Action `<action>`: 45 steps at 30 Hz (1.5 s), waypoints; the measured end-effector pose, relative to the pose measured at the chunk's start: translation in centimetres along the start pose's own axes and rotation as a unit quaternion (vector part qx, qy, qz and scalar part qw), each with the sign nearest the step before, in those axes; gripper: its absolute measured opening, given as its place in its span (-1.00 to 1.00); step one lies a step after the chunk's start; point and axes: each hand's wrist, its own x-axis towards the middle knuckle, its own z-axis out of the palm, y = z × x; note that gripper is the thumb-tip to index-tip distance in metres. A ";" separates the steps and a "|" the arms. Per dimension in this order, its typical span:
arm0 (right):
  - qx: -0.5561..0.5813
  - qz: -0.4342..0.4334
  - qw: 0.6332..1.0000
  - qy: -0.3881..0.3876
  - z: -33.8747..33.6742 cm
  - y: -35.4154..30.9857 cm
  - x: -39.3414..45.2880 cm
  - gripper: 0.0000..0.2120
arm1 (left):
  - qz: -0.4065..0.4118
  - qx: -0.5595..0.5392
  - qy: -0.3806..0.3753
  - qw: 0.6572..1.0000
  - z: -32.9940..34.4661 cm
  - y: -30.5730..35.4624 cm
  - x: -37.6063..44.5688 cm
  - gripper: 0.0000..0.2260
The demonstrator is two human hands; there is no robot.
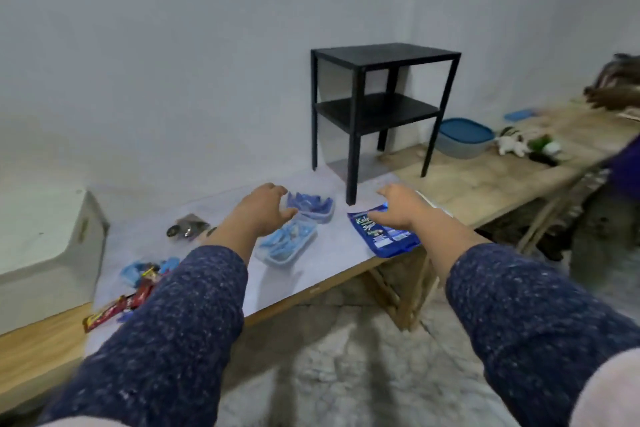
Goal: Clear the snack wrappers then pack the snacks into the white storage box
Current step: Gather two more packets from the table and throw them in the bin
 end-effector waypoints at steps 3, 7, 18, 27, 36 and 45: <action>0.018 0.054 0.998 0.003 0.7 3.8 0.9 -0.52 | 0.057 -0.012 -0.033 0.998 2.5 2.7 4.0 -0.51; 0.019 0.109 0.994 -0.002 2.7 8.1 1.7 -0.32 | 0.117 -0.022 -0.068 0.991 6.9 6.3 7.8 -0.48; -0.016 0.076 0.996 -0.031 8.5 18.7 8.9 -0.24 | 0.193 -0.090 -0.116 0.970 20.3 12.6 14.6 -0.44; -0.101 -0.088 0.988 -0.072 11.6 28.1 18.5 -0.14 | 0.166 -0.030 -0.103 0.980 30.2 16.2 19.3 -0.34; -0.064 -0.142 0.979 -0.129 13.9 30.7 20.9 -0.34 | 0.165 0.030 -0.155 0.974 31.5 16.8 19.6 -0.54; -0.112 -0.156 0.979 -0.069 13.1 30.4 20.8 -0.53 | 0.073 -0.091 -0.075 0.990 29.4 17.1 19.9 -0.31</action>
